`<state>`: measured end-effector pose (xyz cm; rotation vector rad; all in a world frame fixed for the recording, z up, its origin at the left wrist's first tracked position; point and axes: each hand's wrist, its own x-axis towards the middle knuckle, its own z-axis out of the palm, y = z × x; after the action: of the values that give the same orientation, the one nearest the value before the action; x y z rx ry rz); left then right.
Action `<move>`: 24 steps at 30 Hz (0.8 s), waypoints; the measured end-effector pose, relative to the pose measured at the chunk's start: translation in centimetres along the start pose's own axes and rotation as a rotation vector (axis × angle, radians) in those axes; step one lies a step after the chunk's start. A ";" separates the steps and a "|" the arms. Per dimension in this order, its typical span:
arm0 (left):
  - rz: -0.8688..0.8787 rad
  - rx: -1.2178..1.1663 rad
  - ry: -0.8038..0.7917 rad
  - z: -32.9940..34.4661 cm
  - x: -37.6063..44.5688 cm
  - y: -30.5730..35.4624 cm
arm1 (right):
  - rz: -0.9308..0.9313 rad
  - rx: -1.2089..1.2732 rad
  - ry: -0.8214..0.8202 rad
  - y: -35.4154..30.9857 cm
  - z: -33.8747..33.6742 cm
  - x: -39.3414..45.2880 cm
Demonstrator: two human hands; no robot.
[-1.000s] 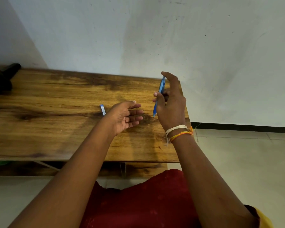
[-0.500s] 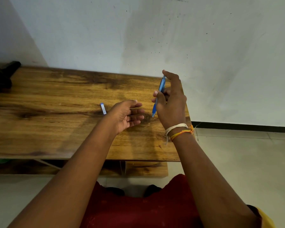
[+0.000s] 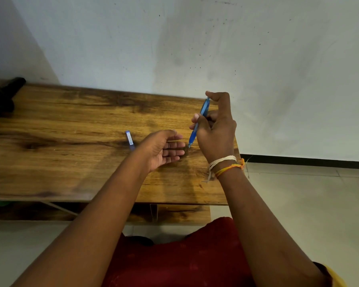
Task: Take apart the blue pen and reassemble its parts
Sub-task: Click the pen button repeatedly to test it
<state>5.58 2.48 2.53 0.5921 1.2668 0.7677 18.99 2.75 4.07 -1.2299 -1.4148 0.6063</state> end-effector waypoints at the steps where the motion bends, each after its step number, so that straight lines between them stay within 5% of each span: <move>1: -0.001 0.000 -0.003 0.0 0.0 0.0 | 0.000 0.004 0.000 0.0 0.0 0.0; 24: -0.005 -0.002 -0.044 0.2 0.1 -0.1 | 0.000 0.027 -0.001 -0.4 0.0 -0.2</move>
<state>5.77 2.54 2.45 0.6010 1.2262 0.7482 18.88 2.49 4.32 -1.2087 -1.4031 0.6246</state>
